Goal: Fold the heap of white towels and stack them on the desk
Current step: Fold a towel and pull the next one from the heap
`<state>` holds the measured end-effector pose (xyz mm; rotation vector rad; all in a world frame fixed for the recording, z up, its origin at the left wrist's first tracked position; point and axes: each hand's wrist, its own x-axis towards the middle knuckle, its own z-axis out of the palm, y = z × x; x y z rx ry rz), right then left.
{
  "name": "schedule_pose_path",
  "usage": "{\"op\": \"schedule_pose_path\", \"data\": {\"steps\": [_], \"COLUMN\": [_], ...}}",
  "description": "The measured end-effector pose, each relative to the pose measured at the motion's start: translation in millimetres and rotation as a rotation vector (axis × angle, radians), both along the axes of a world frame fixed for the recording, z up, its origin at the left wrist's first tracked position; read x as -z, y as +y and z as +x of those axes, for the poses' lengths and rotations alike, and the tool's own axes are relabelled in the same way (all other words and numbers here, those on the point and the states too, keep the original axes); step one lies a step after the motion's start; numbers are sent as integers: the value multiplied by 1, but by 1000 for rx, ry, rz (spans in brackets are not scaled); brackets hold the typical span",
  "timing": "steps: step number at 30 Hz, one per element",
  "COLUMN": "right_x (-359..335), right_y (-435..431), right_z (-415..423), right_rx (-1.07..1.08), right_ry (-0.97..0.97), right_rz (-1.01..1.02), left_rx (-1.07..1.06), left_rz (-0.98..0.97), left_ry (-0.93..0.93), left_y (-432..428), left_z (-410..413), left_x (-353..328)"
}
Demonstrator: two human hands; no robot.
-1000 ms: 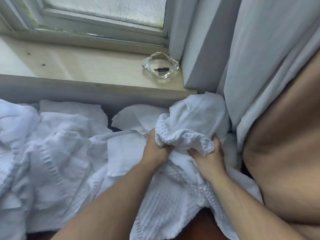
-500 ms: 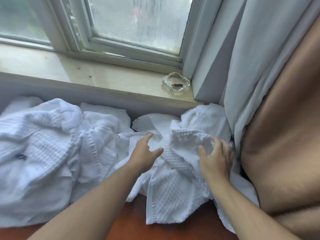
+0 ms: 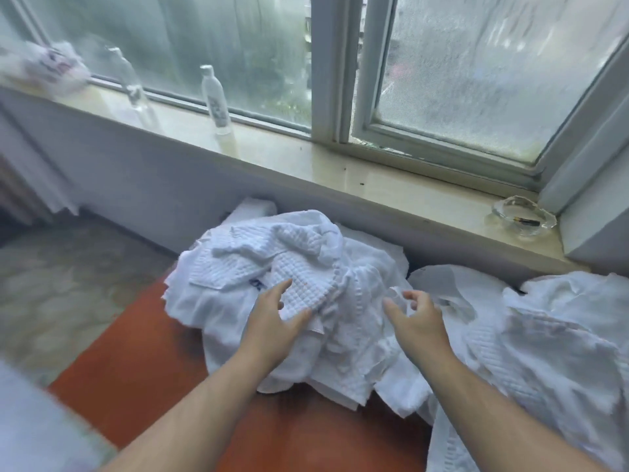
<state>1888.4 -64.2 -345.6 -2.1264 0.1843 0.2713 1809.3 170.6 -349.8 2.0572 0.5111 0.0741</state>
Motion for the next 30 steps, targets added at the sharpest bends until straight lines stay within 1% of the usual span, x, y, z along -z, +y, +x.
{"op": "schedule_pose_path", "data": {"steps": [3,7,10,12,14,17,19,20,22,25,30], "right_x": [7,11,18,21,30,39,45,46,49,47,39], "right_y": [36,68,82,82,86,93,100,104,109,110,99], "right_z": [12,29,45,48,56,61,62,62,61,56,37], "right_rx": [-14,0,33,40,49,58,67,68,36,-55,-61], "right_ry": [79,165,247,282,326,374,354,338,319,338,352], "right_rz": [37,23,-26,-27,-5,36,67,101,239,434,566], "left_rx": [-31,-39,9,33,45,49,69,79,74,73,130], "left_rz": [25,96,103,25,-67,-140,-162,-153,-152,-253,-361], "left_ry": [4,9,147,209,225,237,244,251,262,229,190], "left_y": [33,66,81,80,83,84,83,83,84,88,83], "left_z": [6,23,42,47,56,65,68,71,75,75,58], "left_x": [5,15,29,34,43,52,53,53,51,46,29]}}
